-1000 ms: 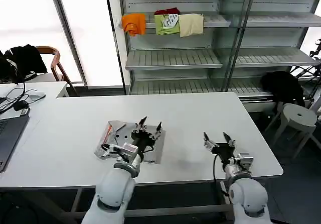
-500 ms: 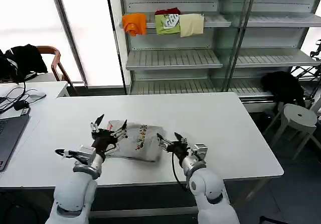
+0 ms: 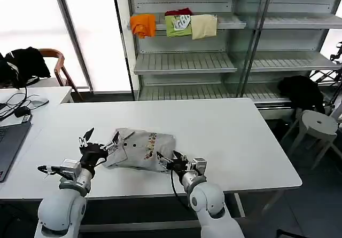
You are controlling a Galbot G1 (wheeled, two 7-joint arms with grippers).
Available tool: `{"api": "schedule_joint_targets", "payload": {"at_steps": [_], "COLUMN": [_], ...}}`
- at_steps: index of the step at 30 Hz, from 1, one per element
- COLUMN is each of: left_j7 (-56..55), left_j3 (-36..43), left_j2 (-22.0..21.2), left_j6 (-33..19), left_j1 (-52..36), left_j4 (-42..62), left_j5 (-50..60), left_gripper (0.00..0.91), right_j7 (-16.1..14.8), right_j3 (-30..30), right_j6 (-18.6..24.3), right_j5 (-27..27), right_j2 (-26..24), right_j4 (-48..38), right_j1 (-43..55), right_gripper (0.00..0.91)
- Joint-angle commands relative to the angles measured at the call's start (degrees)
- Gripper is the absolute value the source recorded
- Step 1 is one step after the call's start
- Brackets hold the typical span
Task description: Fold and organize the clothes.
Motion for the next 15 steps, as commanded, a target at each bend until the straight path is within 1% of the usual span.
{"api": "schedule_joint_targets", "payload": {"at_steps": [1, 2, 8, 15], "left_j7": [-0.07, -0.07, -0.14, -0.15], "left_j3": [-2.26, -2.32, -2.53, -2.11], "left_j2": [0.73, 0.75, 0.71, 0.33], "left_j6": [0.12, 0.14, 0.15, -0.10], "left_j1": [1.15, 1.17, 1.20, 1.79], "left_j4": [0.09, 0.10, -0.05, -0.09], "left_j5": [-3.02, -3.06, -3.18, -3.10], "left_gripper": [0.907, 0.907, 0.907, 0.907], "right_j7": [1.31, 1.38, 1.65, 1.80], "right_j3": [-1.58, -1.60, -1.42, 0.21], "right_j6": [-0.39, -0.37, -0.33, -0.32], "right_j5": [0.68, 0.69, 0.58, 0.21], "right_j2": [0.11, 0.14, 0.36, -0.28], "right_j4": [-1.26, -1.28, -1.05, 0.39], "right_j1": [0.13, 0.12, 0.02, 0.27], "right_gripper": [0.111, 0.000, 0.000, 0.000]}}
